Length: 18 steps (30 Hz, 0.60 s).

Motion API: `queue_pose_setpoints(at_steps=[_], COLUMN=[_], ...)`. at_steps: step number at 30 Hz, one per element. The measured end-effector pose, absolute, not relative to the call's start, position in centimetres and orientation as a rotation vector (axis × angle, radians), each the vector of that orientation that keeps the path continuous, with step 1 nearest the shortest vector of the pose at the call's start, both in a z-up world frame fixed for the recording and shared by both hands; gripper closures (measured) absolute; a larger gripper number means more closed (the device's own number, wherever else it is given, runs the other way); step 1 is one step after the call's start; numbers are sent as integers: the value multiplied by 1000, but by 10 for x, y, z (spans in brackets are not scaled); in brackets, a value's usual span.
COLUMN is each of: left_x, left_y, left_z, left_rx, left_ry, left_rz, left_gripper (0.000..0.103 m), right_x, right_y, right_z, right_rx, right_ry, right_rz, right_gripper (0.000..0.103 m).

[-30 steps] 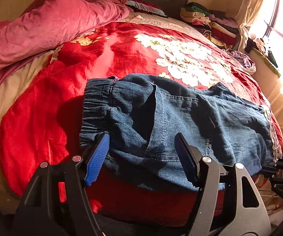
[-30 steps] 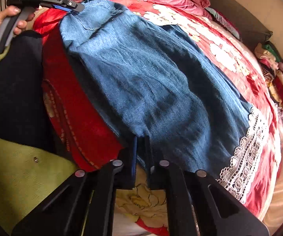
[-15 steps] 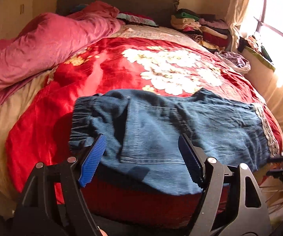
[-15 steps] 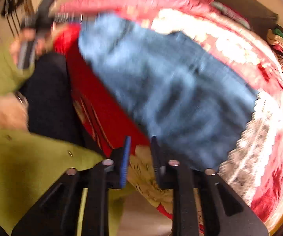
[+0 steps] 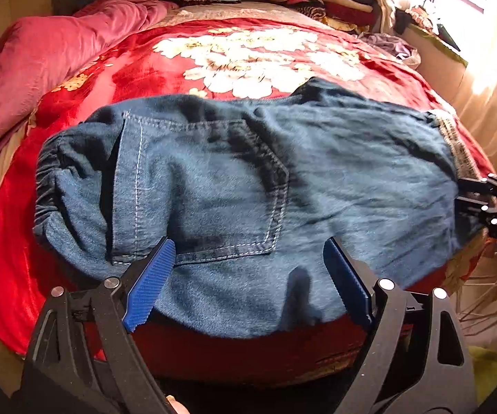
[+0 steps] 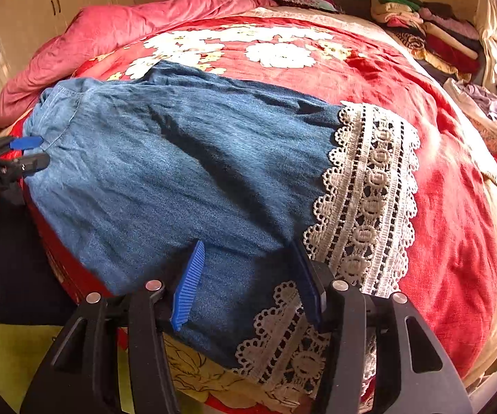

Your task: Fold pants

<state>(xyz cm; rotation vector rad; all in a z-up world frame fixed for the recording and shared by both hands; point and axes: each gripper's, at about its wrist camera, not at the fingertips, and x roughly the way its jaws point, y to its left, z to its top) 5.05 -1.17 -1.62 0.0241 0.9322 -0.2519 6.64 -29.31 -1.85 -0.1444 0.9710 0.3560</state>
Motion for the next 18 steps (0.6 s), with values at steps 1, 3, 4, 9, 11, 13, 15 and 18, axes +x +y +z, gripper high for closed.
queue_pose_setpoints(at_steps=[1, 3, 4, 9, 11, 13, 15, 18], left_x=[50, 54, 58, 101, 123, 143, 164, 188], left_y=[-13, -21, -26, -51, -59, -66, -72, -74], left_z=[-7, 12, 19, 31, 27, 21, 13, -1], left_rx=[8, 9, 16, 25, 15, 12, 15, -9], left_ry=[910, 864, 847, 850, 880, 911, 945, 994], left_rz=[-276, -302, -306, -349, -367, -378, -375, -394], left_gripper=[22, 22, 22, 22, 23, 26, 32, 38], right_x=[64, 60, 59, 63, 74, 91, 109, 137], right_y=[-293, -294, -292, -324, -343, -365, -383, -400], right_z=[-18, -11, -8, 24, 29, 30, 29, 18], right_rx=[-143, -117, -81, 55, 114, 172, 213, 257], right_ry=[970, 956, 942, 834, 825, 824, 833, 858], right_rz=[362, 384, 406, 359, 300, 251, 199, 205], right_gripper=[44, 44, 44, 44, 44, 44, 44, 44])
